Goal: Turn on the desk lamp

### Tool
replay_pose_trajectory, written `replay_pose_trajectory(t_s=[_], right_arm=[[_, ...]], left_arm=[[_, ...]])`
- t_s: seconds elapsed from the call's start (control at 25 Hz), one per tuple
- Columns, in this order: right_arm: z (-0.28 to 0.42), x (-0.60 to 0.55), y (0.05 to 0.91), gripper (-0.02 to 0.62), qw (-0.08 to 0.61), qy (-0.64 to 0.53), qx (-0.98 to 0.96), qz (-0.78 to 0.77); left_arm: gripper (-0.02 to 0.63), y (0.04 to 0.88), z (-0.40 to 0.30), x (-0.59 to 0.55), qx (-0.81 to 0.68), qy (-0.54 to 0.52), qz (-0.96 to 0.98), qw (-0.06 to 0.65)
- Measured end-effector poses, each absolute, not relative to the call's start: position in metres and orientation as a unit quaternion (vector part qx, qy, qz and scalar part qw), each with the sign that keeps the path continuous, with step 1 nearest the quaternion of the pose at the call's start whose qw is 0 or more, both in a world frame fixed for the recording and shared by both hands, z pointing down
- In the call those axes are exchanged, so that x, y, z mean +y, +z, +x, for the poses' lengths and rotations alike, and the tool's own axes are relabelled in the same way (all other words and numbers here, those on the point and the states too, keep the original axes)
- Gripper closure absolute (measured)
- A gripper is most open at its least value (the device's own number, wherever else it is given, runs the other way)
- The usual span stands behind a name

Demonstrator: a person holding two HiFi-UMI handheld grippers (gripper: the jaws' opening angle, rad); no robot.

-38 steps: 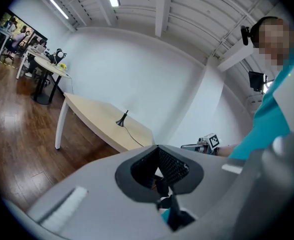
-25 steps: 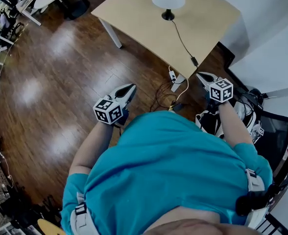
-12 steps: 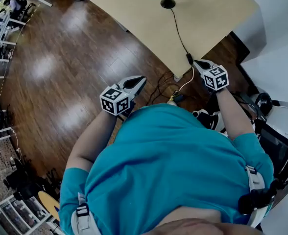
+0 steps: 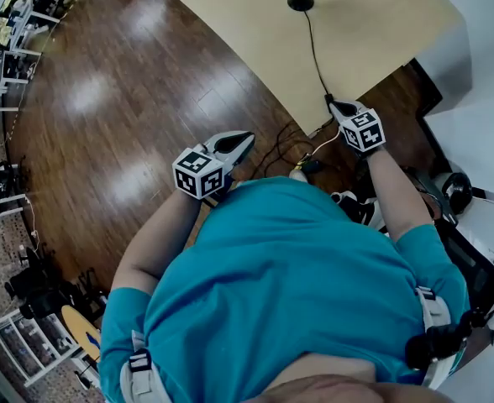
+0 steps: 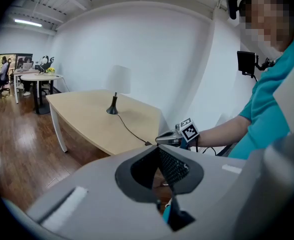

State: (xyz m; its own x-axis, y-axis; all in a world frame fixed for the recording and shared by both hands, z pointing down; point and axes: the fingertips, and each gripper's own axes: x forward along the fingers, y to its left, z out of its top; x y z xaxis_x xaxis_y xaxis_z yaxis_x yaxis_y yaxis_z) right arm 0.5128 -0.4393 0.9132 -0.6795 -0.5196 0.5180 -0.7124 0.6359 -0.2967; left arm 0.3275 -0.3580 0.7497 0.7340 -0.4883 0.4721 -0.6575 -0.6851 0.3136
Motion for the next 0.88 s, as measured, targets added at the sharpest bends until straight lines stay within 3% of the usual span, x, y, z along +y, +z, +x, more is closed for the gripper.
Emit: replay_pose_trajectory(t_s=[0.88], right_arm=[[0.521,-0.446,0.966,0.594,0.236,0.254,-0.871,0.347]], left_arm=[[0.606,0.76,0.34,-0.357,-0.319,0.177,0.899,0.243]])
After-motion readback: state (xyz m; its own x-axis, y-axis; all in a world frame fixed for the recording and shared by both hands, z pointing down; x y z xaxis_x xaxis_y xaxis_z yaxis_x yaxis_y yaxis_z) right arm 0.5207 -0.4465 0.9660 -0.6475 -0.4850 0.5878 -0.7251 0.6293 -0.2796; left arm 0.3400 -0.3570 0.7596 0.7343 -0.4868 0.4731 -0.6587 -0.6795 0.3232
